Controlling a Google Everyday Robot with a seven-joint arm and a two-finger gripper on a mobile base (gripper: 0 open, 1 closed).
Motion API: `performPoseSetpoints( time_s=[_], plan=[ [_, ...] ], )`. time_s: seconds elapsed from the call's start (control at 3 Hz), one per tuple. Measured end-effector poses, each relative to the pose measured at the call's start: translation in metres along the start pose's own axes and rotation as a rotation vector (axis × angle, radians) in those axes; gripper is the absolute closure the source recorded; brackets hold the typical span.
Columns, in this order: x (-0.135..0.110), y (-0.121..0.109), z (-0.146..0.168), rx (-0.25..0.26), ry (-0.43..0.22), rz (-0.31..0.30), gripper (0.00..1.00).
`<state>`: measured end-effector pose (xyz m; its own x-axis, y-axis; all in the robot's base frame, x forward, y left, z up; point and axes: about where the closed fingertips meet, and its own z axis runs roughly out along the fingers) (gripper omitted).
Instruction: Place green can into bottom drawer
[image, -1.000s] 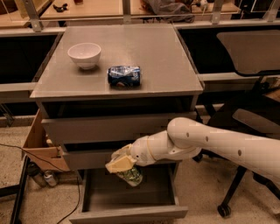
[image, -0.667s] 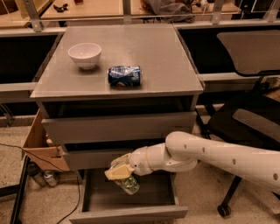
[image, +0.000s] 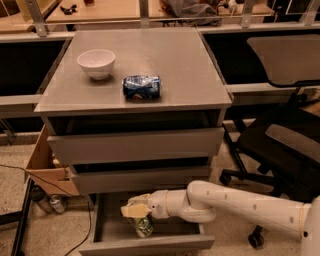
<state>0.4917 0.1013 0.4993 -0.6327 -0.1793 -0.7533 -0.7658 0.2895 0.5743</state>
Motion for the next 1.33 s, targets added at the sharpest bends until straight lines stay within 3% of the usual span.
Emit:
performPoseSetpoints(
  time_s=[0.67, 1.33],
  plan=[
    [0.045, -0.048, 0.032, 0.014, -0.038, 0.144, 1.0],
    [0.08, -0.104, 0.061, 0.078, -0.04, 0.35, 1.0]
  ],
)
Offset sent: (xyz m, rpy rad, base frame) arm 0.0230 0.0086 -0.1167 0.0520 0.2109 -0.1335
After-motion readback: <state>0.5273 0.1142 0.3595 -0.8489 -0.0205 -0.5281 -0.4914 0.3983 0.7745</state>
